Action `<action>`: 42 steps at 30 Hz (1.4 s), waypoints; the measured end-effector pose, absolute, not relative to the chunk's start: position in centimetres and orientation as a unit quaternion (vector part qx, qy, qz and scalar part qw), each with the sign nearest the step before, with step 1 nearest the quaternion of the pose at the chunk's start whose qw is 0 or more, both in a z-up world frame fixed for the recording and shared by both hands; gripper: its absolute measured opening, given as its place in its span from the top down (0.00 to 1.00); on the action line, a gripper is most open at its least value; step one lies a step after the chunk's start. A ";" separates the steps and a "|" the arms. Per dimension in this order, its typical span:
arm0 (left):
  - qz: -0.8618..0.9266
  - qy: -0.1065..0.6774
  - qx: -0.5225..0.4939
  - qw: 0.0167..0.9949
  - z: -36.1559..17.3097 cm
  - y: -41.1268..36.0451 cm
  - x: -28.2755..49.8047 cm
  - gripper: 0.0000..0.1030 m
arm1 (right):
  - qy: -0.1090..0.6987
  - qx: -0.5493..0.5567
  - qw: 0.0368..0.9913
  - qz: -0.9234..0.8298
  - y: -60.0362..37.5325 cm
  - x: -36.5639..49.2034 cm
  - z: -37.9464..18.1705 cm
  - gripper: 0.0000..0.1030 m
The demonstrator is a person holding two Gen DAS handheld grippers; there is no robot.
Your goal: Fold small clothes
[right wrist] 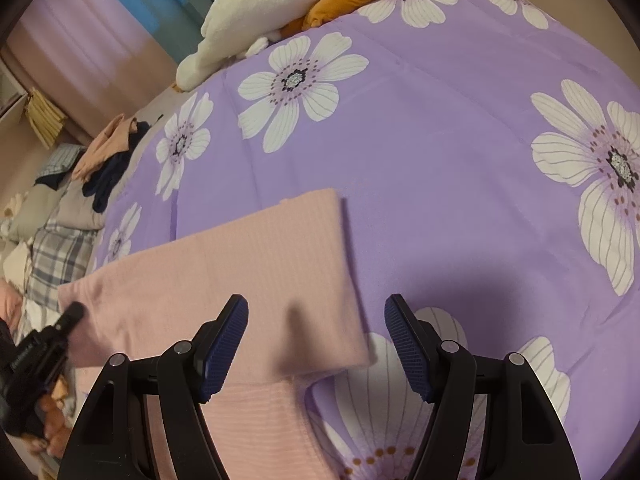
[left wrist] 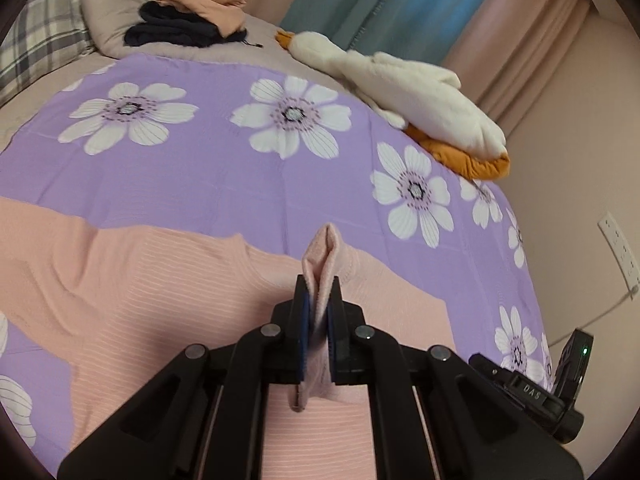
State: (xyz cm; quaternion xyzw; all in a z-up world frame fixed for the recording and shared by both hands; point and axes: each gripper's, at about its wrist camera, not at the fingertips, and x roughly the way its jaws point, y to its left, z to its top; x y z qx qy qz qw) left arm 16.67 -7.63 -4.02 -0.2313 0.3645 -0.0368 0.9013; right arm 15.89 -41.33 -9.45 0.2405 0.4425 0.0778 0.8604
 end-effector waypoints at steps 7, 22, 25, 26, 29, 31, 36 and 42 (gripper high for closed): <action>-0.010 0.346 -0.231 0.909 -3.1 -5.8 16.0 0.94 | 0.444 0.243 0.858 0.083 -41.2 15.9 -9.6 0.32; 0.067 0.339 -0.235 0.908 -3.4 -0.7 14.7 0.94 | 0.467 0.241 0.839 0.139 -37.4 17.4 -11.6 0.46; 0.078 0.341 -0.238 0.906 -3.7 0.1 14.5 0.94 | 0.478 0.242 0.832 0.146 -36.6 17.8 -12.2 0.51; 0.086 0.343 -0.240 0.904 -3.9 0.5 14.5 0.94 | 0.480 0.243 0.830 0.147 -36.4 17.9 -12.4 0.51; 0.097 0.348 -0.244 0.900 -4.4 1.5 14.3 0.94 | 0.483 0.243 0.828 0.147 -36.3 18.0 -12.6 0.51; 0.103 0.352 -0.246 0.897 -4.9 2.1 14.3 0.94 | 0.481 0.244 0.829 0.146 -36.4 18.0 -12.8 0.51; 0.119 0.373 -0.247 0.887 -6.7 3.4 14.5 0.94 | 0.482 0.240 0.830 0.144 -36.2 18.1 -13.3 0.66; 0.131 0.403 -0.248 0.871 -9.4 4.5 14.6 0.93 | 0.480 0.203 0.843 0.132 -35.3 18.1 -13.2 0.76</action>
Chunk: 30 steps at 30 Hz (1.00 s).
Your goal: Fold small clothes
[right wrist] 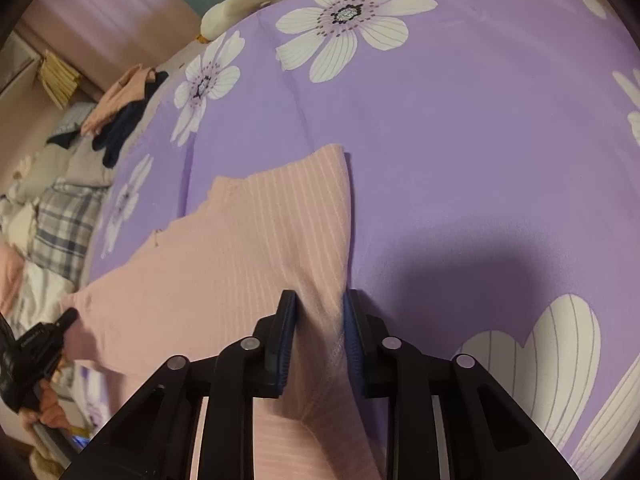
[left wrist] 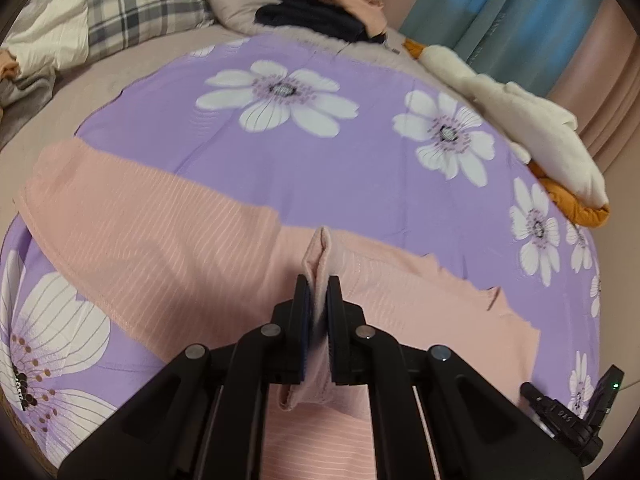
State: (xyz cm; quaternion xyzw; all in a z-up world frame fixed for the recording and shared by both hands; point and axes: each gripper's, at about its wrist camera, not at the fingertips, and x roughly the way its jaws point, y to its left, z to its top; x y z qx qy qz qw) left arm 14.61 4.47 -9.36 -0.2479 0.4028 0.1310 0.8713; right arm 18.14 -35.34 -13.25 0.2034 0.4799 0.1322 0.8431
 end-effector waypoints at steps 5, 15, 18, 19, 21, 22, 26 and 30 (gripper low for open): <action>0.139 0.424 -0.242 0.862 -11.2 5.1 14.6 0.93 | 0.481 0.192 0.846 0.125 -35.2 18.3 -13.2 0.76; 0.146 0.445 -0.240 0.850 -13.4 6.4 14.4 0.93 | 0.483 0.184 0.848 0.120 -34.6 18.5 -13.3 0.76; 0.143 0.448 -0.245 0.848 -13.8 6.5 14.5 0.92 | 0.483 0.184 0.848 0.119 -34.6 18.6 -13.2 0.76; 0.143 0.450 -0.246 0.847 -13.9 6.5 14.6 0.92 | 0.483 0.184 0.848 0.119 -34.6 18.6 -13.3 0.76; 0.140 0.451 -0.247 0.846 -14.1 6.6 14.6 0.91 | 0.483 0.184 0.848 0.118 -34.6 18.6 -13.3 0.76; 0.138 0.452 -0.248 0.846 -14.2 6.6 14.7 0.91 | 0.483 0.183 0.848 0.119 -34.6 18.6 -13.2 0.76; 0.129 0.455 -0.269 0.839 -14.6 7.2 14.6 0.90 | 0.483 0.183 0.848 0.118 -34.6 18.6 -13.3 0.76; 0.120 0.453 -0.264 0.843 -14.7 7.1 14.5 0.90 | 0.483 0.177 0.849 0.116 -34.5 18.6 -13.3 0.76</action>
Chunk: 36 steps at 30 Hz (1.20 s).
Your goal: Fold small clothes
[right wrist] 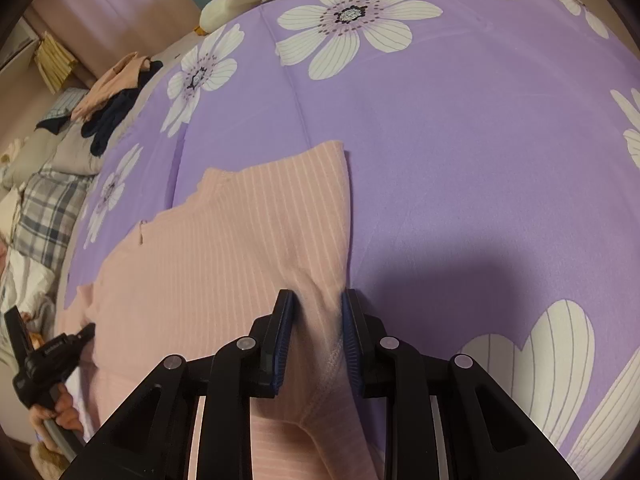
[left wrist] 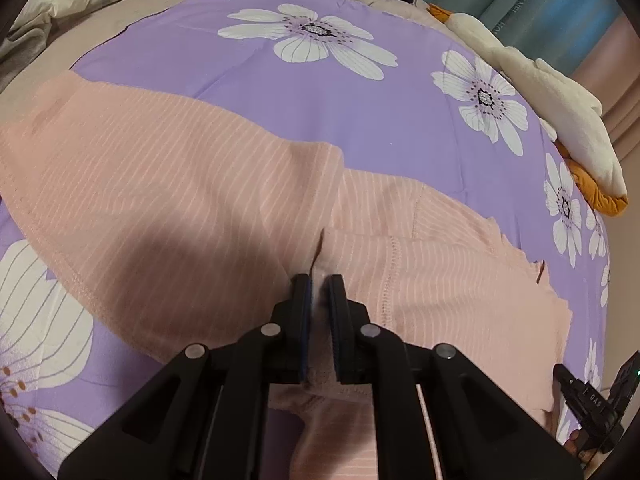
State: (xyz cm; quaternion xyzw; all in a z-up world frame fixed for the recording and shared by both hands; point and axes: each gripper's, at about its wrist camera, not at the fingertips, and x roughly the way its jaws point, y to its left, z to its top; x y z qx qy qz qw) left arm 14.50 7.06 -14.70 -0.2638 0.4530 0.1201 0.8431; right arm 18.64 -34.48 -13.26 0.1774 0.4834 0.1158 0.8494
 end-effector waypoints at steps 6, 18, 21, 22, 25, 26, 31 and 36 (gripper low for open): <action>0.114 0.450 -0.262 0.846 -14.9 7.2 14.4 0.90 | 0.483 0.169 0.852 0.112 -34.4 18.7 -13.3 0.76; 0.101 0.441 -0.289 0.844 -15.2 7.7 14.1 0.89 | 0.484 0.167 0.852 0.112 -34.3 18.7 -13.2 0.76; 0.099 0.442 -0.291 0.843 -15.2 7.9 14.1 0.89 | 0.483 0.164 0.853 0.110 -34.2 18.7 -13.3 0.76; 0.098 0.442 -0.292 0.843 -15.2 7.9 14.1 0.89 | 0.482 0.162 0.854 0.110 -34.1 18.7 -13.3 0.76; 0.097 0.440 -0.291 0.844 -15.3 7.9 14.0 0.89 | 0.481 0.157 0.856 0.107 -33.9 18.6 -13.3 0.76; 0.096 0.439 -0.290 0.845 -15.3 7.8 14.0 0.89 | 0.481 0.155 0.857 0.106 -33.9 18.6 -13.3 0.76; 0.092 0.438 -0.300 0.842 -15.2 8.1 13.8 0.89 | 0.476 0.150 0.860 0.105 -33.6 18.6 -13.2 0.74; 0.033 0.440 -0.342 0.830 -13.5 8.1 12.2 0.62 | 0.462 0.170 0.865 0.097 -34.1 17.6 -12.0 0.61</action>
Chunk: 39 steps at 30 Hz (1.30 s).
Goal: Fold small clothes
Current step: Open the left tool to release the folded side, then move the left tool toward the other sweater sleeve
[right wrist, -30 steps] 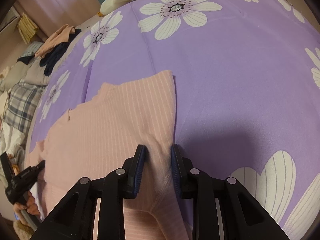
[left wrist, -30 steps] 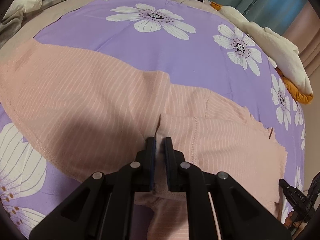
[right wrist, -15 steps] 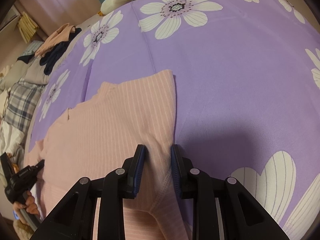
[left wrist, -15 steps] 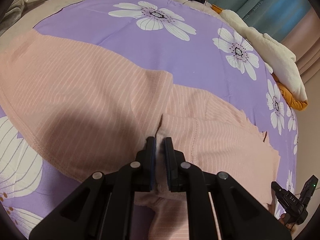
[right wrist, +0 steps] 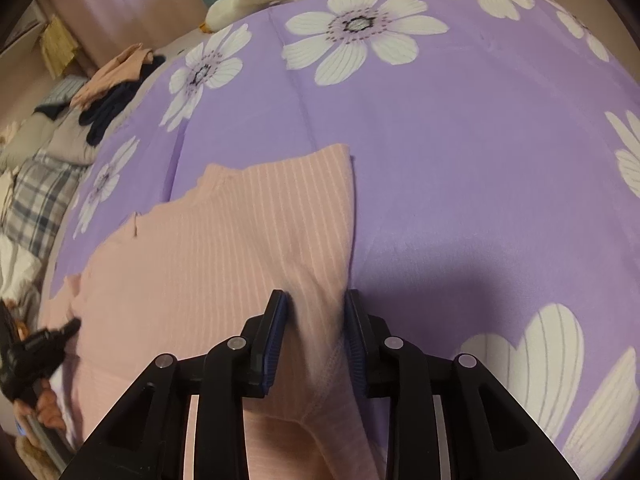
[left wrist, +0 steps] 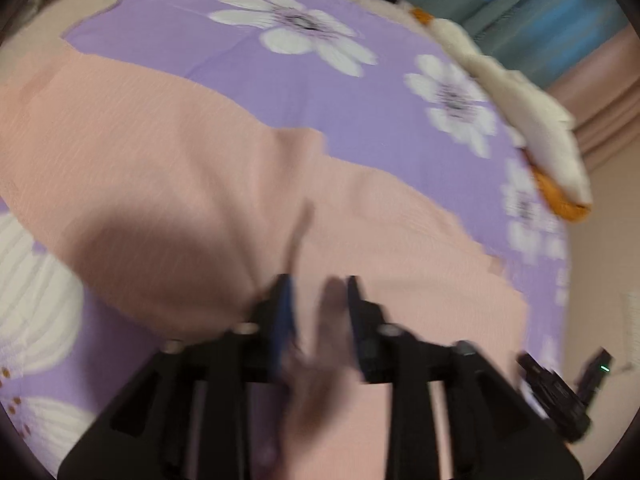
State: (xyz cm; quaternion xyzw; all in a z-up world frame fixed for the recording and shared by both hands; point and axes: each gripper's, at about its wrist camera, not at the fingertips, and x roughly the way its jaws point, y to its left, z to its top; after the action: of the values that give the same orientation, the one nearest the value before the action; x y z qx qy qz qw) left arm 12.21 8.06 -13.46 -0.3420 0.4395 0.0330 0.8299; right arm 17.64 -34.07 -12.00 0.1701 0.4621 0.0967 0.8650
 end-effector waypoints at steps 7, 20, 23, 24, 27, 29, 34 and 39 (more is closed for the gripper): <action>0.000 0.387 -0.318 0.866 -7.9 7.2 6.6 0.34 | 0.375 0.139 0.910 0.112 -32.8 10.6 -6.0 0.23; 0.020 0.348 -0.267 0.899 -5.5 8.5 0.0 0.16 | 0.316 0.119 0.933 0.125 -27.2 0.1 -2.5 0.20; 0.024 0.346 -0.273 0.897 -5.7 9.4 -0.5 0.15 | 0.305 0.102 0.937 0.137 -25.3 -1.1 -1.8 0.20; 0.026 0.345 -0.278 0.896 -5.8 9.7 -0.8 0.15 | 0.303 0.096 0.937 0.144 -24.6 -1.2 -1.5 0.20; 0.029 0.343 -0.292 0.892 -6.0 10.9 -1.2 0.13 | 0.299 0.085 0.937 0.159 -23.0 -1.8 -1.0 0.20; 0.036 0.340 -0.301 0.890 -6.2 11.9 -1.4 0.12 | 0.293 0.078 0.938 0.168 -21.9 -1.4 -0.7 0.20; 0.055 0.344 -0.321 0.881 -7.1 13.9 -1.2 0.11 | 0.293 0.073 0.938 0.167 -19.9 -0.3 -1.2 0.19; 0.072 0.347 -0.341 0.871 -7.2 16.2 0.2 0.11 | 0.310 0.076 0.933 0.166 -18.9 1.0 -2.0 0.19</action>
State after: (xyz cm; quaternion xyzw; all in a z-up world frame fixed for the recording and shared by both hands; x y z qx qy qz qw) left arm 0.15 16.22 -7.23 -0.3405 0.3468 0.0715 0.8710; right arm 0.98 -18.87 -1.97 0.0757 0.3104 0.1655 0.9330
